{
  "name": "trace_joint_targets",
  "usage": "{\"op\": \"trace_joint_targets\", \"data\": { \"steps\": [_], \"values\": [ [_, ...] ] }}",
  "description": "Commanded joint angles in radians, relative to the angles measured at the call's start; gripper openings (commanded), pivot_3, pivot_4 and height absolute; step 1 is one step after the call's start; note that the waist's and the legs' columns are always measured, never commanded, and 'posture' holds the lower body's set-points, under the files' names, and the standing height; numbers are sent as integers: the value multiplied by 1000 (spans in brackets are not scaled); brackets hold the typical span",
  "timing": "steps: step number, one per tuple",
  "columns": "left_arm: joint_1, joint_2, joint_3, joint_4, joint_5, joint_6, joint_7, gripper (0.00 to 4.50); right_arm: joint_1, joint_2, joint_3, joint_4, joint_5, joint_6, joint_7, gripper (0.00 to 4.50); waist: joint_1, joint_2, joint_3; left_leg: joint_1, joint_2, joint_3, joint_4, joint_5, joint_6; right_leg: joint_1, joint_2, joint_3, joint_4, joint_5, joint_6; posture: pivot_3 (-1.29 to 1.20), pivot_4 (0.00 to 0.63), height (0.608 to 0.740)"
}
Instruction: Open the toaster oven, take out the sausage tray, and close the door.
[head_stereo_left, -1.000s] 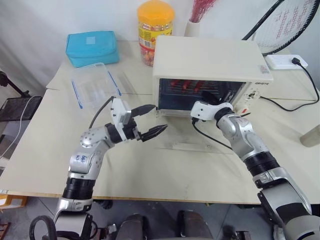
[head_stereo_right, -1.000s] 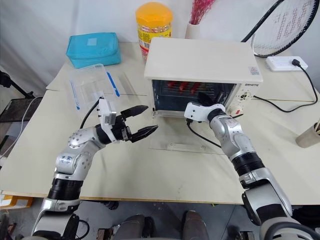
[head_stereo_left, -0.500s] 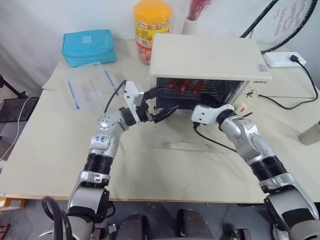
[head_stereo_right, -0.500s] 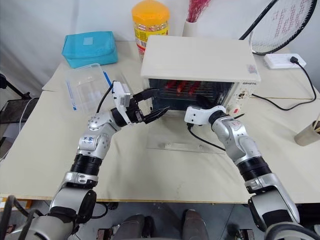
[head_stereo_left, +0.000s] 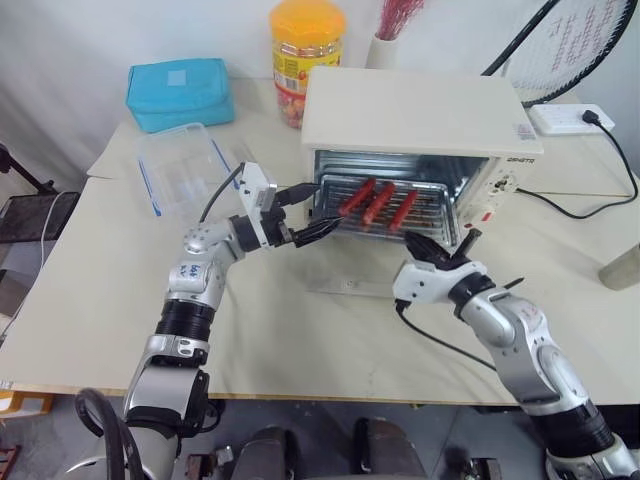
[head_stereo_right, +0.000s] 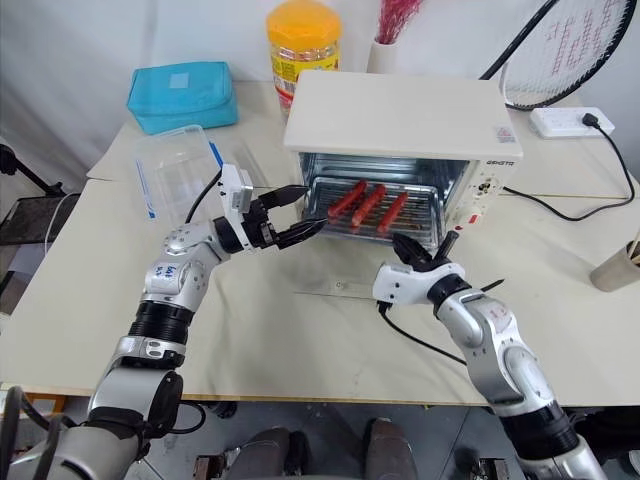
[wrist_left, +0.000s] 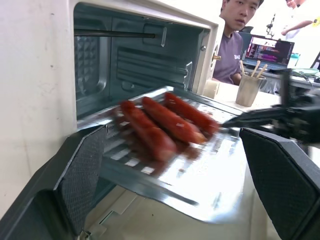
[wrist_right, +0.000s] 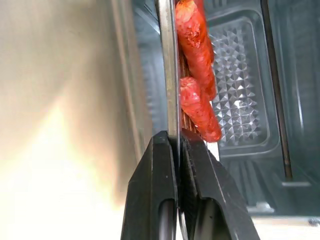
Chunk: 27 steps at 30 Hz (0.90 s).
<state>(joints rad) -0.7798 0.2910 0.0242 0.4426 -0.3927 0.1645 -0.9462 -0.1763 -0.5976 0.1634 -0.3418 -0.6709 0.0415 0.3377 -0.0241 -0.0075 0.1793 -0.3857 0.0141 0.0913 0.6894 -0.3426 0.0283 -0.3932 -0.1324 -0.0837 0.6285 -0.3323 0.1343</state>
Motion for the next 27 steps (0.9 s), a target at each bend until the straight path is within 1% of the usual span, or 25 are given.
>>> {"op": "trace_joint_targets", "data": {
  "steps": [1, 7, 9, 11, 14, 19, 21, 25, 27],
  "values": [
    [-3, 30, 24, -49, -37, 50, -38, 4500, 76, -11, -23, -148, -29, 0, 27, 8, 2, 0, 0, 0, 0, 0, 0, 0, 0, 0, 0, 0, 0, 0, 0, 0, 150, 740],
    [49, 109, 46, -153, -123, 271, -75, 4500, 169, -14, -55, -218, -42, -14, 50, 8, -1, 0, 0, 0, 0, -1, 0, 0, 0, 0, 0, 0, 0, 0, 0, 0, 150, 740],
    [68, 139, 69, -208, -180, 415, -49, 4500, 189, -20, -66, -230, -41, -28, 52, 8, 0, 0, 0, 0, 0, -1, 0, 0, 0, 0, 0, 0, 0, 0, 0, 0, 150, 740],
    [87, 181, 84, -263, -240, 599, -16, 4500, 200, -33, -71, -232, -41, -55, 49, 8, 0, 0, 0, 0, 0, -2, 1, 0, 0, 0, 0, 0, 0, 0, 0, 0, 150, 740],
    [100, 214, 126, -310, -335, 859, 61, 4500, 207, -45, -86, -224, -44, -93, 31, 8, 2, 0, 0, 0, 0, -2, 1, 0, 0, 1, 0, 0, 0, 0, 0, 0, 150, 740],
    [78, 178, 224, -318, -425, 1131, 223, 4500, 201, -66, -98, -201, -45, -182, -3, 8, 13, 0, 0, 0, 0, -3, 2, 0, 0, 1, 0, 0, 1, 0, 0, 0, 150, 740],
    [59, 165, 249, -303, -443, 1202, 262, 4500, 185, -70, -101, -194, -35, -223, -24, 8, 18, 0, 0, 0, 0, -3, 2, 0, 0, 1, 0, 0, 1, 0, 0, 0, 150, 740],
    [5, 102, 363, -259, -487, 1323, 360, 4500, 155, -72, -102, -171, -19, -266, -28, 8, 23, 0, 0, 0, 0, -3, 4, 0, 0, 1, 0, 0, 2, 0, 0, 0, 150, 740],
    [-2, 80, 393, -262, -490, 1350, 393, 4120, 134, -70, -99, -157, -11, -288, -29, 0, 22, 0, 0, 0, 0, -3, 4, 0, 0, 1, 0, 0, 2, 0, 0, 0, 150, 740]
  ]
}}
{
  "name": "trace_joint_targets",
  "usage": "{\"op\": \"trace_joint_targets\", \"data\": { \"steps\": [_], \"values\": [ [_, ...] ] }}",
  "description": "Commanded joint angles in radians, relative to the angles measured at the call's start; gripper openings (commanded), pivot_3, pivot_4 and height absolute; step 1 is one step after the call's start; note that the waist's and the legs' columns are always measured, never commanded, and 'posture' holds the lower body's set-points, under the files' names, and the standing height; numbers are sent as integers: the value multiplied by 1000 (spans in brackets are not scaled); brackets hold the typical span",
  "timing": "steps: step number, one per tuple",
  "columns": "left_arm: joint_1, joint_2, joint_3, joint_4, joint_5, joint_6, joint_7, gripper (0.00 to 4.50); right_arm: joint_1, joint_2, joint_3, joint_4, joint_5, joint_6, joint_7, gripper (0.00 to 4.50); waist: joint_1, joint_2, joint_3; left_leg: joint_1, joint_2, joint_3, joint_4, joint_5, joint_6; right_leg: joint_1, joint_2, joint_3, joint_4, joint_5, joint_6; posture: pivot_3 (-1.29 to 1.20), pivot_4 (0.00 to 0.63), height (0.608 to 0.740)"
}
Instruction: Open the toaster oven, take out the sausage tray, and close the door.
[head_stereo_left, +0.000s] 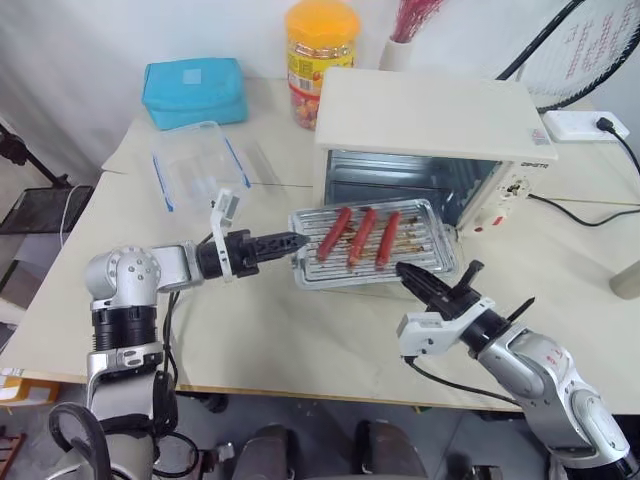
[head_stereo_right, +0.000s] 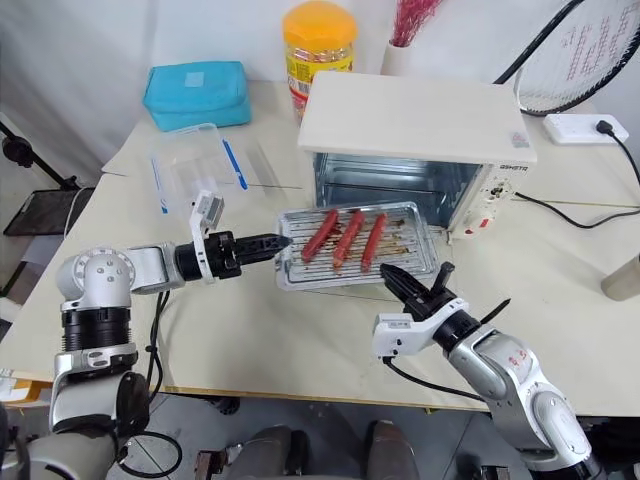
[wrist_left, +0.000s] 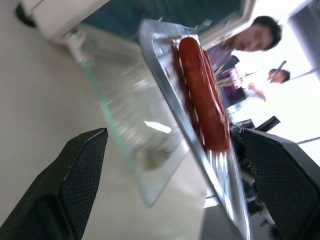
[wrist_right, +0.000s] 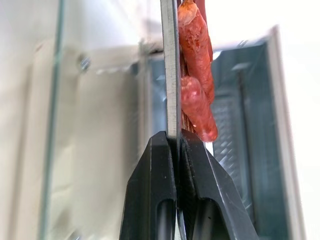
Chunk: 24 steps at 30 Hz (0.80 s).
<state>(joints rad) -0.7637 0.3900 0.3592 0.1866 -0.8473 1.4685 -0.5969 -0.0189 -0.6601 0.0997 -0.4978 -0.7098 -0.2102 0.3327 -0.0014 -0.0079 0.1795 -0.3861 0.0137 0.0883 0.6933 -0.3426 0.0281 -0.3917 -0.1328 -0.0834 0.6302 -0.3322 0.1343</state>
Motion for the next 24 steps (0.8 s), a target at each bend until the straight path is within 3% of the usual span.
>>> {"op": "trace_joint_targets", "data": {
  "steps": [1, 8, 14, 18, 24],
  "values": [
    [-20, -28, 70, -9, -37, 59, 56, 3918, -31, -7, -33, 4, 31, -45, -23, 0, -1, 0, 0, 0, 0, 0, 0, 0, 0, 0, 0, 0, 0, 0, 0, 0, 150, 740],
    [-25, -68, 144, -13, -75, 145, 133, 1721, -42, 8, -23, 14, 48, -58, -5, 0, -1, 0, 0, 0, 0, 0, 0, 0, 0, 0, 0, 0, 0, 0, 0, 0, 150, 740],
    [-18, -51, 176, 130, -262, 146, 302, 16, -46, 14, -26, 14, 104, -91, 5, 0, -1, 0, 0, 1, 0, 0, 0, 0, 0, 0, 0, 0, 1, 0, 0, 0, 150, 740],
    [0, -22, 185, 220, -449, 146, 457, 16, -28, 26, -44, -5, 223, -114, 36, 0, -2, 0, 0, 1, 0, -1, 0, 0, 0, 0, 0, 0, 2, 0, 0, 0, 150, 740],
    [34, -3, 281, 333, -694, 140, 715, 0, 12, -8, -128, 17, 342, -105, 93, 1789, -3, 0, 0, 1, 0, -1, 1, 0, 0, 0, -1, 1, 3, 0, 0, 0, 150, 740]
  ]
}}
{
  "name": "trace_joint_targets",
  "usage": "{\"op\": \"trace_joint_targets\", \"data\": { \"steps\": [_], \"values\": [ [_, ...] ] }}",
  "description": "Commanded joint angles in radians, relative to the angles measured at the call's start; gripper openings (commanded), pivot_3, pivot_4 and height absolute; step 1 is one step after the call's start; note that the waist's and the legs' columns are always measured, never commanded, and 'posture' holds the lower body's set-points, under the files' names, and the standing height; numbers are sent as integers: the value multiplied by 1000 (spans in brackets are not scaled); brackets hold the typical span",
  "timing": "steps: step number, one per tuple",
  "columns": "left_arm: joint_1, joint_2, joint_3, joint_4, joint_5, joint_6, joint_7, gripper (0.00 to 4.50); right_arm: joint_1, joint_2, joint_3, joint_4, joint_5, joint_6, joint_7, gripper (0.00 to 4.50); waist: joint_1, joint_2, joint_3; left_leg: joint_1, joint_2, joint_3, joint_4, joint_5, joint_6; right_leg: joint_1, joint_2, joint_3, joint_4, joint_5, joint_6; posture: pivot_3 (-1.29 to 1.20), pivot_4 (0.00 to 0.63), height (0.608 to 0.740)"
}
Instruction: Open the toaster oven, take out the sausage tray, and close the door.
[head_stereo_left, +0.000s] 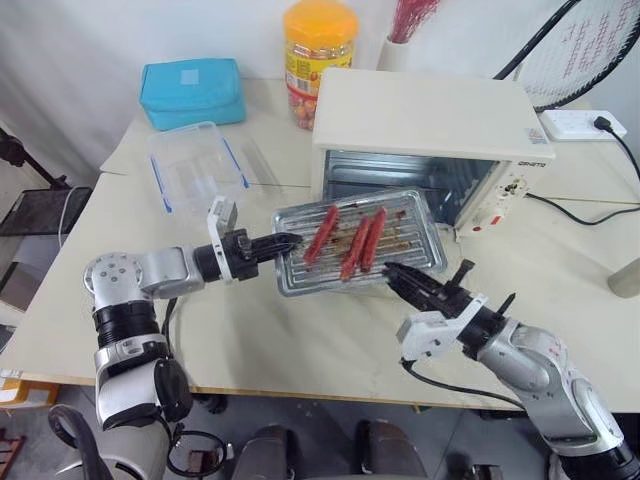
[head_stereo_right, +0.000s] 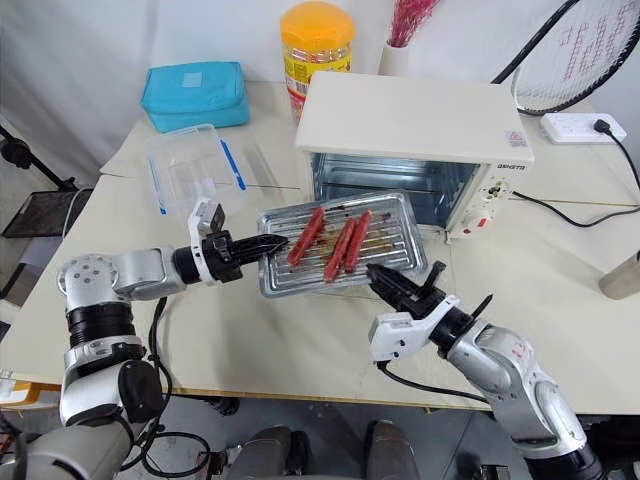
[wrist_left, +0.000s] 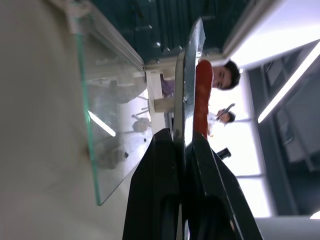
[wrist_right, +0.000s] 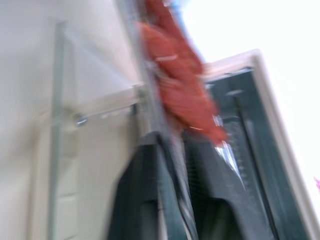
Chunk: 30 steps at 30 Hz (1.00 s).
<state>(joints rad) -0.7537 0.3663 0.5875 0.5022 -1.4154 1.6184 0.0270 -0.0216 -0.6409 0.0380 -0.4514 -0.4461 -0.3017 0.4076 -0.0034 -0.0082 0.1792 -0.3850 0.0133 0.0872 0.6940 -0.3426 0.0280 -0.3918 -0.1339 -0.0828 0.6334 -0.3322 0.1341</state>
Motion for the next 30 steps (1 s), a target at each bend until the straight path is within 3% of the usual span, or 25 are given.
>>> {"op": "trace_joint_targets", "data": {
  "steps": [1, 4, 7, 10, 12, 16, 21, 26, 30],
  "values": [
    [43, 33, 60, 23, -176, -13, 124, 0, 31, -41, -86, -24, 114, -33, 30, 2142, -1, 0, 0, 0, 0, 0, 0, 0, 0, 0, 0, 0, 0, 0, 0, 0, 150, 740],
    [136, 72, 37, -23, -370, -82, 232, 0, 90, -87, -134, -3, 228, -83, 84, 3089, -2, 0, 0, 1, 0, 0, 0, 0, 0, 0, 0, 1, 1, 0, 0, 0, 150, 740],
    [256, 130, 13, -90, -544, -161, 279, 0, 156, -131, -223, 70, 340, -122, 130, 3089, -2, 0, 0, 2, 0, 0, -1, 0, 0, 0, 0, 3, 2, 0, 0, 0, 150, 740],
    [340, 141, 63, -153, -557, -185, 241, 0, 207, -175, -304, 183, 433, -194, 186, 2148, 1, -1, 0, 5, 0, 1, 0, 0, 0, 4, 0, 4, 1, 0, 0, 0, 150, 740],
    [420, 143, 93, -216, -557, -186, 186, 0, 214, -202, -351, 293, 488, -232, 223, 1445, 0, -1, 0, 17, 0, 1, -3, -1, 0, 18, 0, 4, -6, 0, 0, 0, 150, 740],
    [572, 113, 164, -331, -557, -240, 142, 0, 171, -231, -367, 496, 603, -244, 329, 62, -9, -1, 0, 20, 1, 2, -4, -2, -1, 20, 0, 9, -7, 0, -1, 0, 150, 740],
    [663, -30, 286, -475, -557, -380, 213, 0, 81, -219, -332, 680, 692, -180, 452, 27, -11, -1, 0, 20, 2, 2, -4, -2, -2, 19, -1, 13, -8, -1, -3, 0, 150, 740],
    [685, -200, 312, -627, -557, -533, 377, 0, -18, -178, -265, 759, 819, -66, 644, 27, 0, -1, 0, 21, 2, 2, -4, -2, -1, 19, -2, 14, -9, -1, -3, 0, 150, 740],
    [666, -252, 314, -682, -557, -585, 443, 0, -91, -142, -234, 775, 851, 9, 712, 27, 2, -1, 0, 20, 2, 2, -4, -2, -1, 19, -1, 14, -9, -1, -3, 0, 150, 740]
  ]
}}
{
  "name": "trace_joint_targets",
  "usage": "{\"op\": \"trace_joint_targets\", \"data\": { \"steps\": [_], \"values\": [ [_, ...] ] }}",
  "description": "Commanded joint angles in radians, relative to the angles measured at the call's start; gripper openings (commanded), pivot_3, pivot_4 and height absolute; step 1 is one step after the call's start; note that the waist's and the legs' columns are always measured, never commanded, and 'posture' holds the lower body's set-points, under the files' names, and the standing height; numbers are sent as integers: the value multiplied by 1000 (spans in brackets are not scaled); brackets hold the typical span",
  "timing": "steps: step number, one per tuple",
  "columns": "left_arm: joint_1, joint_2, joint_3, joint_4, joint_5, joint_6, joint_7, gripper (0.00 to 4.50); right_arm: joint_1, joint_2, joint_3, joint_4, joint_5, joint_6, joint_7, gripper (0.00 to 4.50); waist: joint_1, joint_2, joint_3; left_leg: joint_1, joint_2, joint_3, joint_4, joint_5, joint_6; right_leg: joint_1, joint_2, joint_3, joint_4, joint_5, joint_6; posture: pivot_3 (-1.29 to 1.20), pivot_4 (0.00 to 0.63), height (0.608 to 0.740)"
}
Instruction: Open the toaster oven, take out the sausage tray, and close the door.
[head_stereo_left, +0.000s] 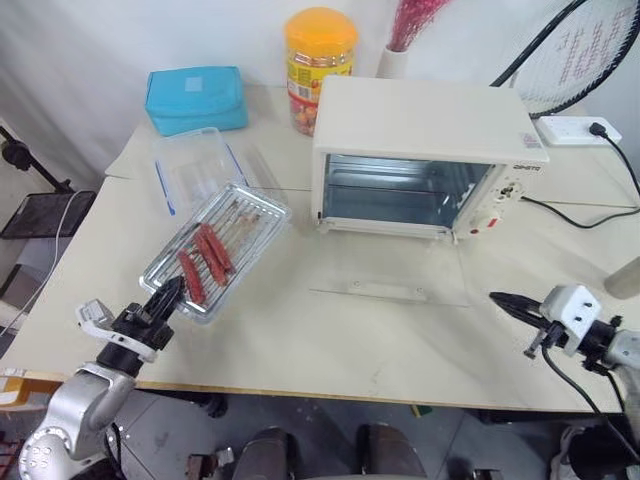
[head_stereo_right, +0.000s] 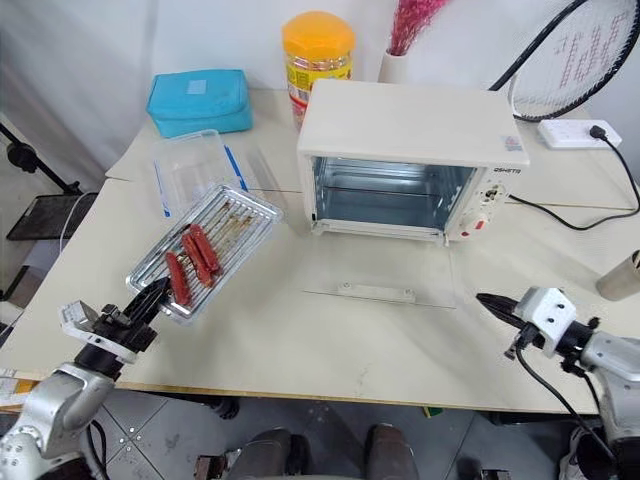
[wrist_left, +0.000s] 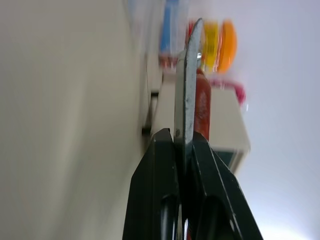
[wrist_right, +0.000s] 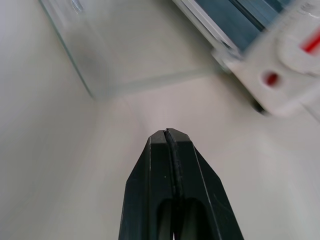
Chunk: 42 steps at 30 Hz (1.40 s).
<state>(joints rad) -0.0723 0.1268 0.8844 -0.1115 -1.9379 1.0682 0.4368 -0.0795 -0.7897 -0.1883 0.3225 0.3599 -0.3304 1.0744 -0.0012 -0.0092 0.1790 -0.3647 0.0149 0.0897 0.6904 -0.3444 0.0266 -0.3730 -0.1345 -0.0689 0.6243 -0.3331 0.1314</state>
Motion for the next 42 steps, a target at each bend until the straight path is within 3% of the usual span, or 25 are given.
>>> {"op": "trace_joint_targets", "data": {
  "steps": [1, 8, 17, 22, 24, 27, 33, 39, 42],
  "values": [
    [-21, -22, 20, -81, -34, -48, 46, 0, -47, 17, -9, -2, 62, 50, 57, 27, 1, 0, 0, 0, 0, 0, 0, 0, 0, 0, 0, 0, 0, 0, 0, 0, 150, 740],
    [-24, -34, 32, -109, -34, -64, 65, 0, -83, 67, -67, -137, 215, 207, 62, 27, 1, 0, 0, -2, 0, 0, 0, 0, 0, -1, 1, -1, -1, 0, 0, 0, 150, 740],
    [-1, -25, -10, -141, -34, -38, 12, 0, -278, 131, -205, -360, 452, 494, -240, 27, 0, 0, 0, -3, 0, -1, 0, -1, -1, -2, 1, -2, -2, 0, 0, 0, 150, 740],
    [24, 71, -95, -105, -34, 48, -86, 0, -275, 118, -237, -410, 463, 553, -262, 27, 15, 0, 0, -6, 0, -3, -2, -1, -1, -2, 1, -5, -2, 1, 0, 0, 150, 740],
    [57, 180, -176, -56, -34, 139, -179, 0, -151, 74, -262, -498, 478, 611, -214, 27, 25, 0, 0, -6, -1, -3, -4, -1, 0, -3, 1, -5, -2, 1, 0, 0, 150, 740],
    [53, 326, -291, 39, -34, 231, -290, 0, 84, 15, -307, -616, 428, 599, -100, 585, 33, 1, -1, -6, -3, -6, -8, -2, 1, -3, 1, -5, -3, 0, -1, 0, 150, 740],
    [-112, 499, -496, 254, -34, 342, -402, 0, 448, 55, -446, -671, 287, 389, 53, 2592, 26, 0, 0, -4, -4, -2, -8, -1, 2, 0, 2, -7, -8, 1, 1, 0, 150, 740],
    [-360, 524, -722, 460, -34, 405, -414, 0, 632, 131, -557, -670, 256, 289, 81, 4473, 23, 1, -1, -1, -2, 0, -8, -1, -1, -2, 2, -3, -8, 2, 2, 0, 150, 740],
    [-480, 495, -812, 552, 19, 428, -414, 0, 678, 148, -593, -687, 262, 284, 68, 4473, 23, 1, -1, -2, -2, 1, -8, -1, -1, -3, 2, -1, -5, 2, 2, 0, 150, 740]
  ]
}}
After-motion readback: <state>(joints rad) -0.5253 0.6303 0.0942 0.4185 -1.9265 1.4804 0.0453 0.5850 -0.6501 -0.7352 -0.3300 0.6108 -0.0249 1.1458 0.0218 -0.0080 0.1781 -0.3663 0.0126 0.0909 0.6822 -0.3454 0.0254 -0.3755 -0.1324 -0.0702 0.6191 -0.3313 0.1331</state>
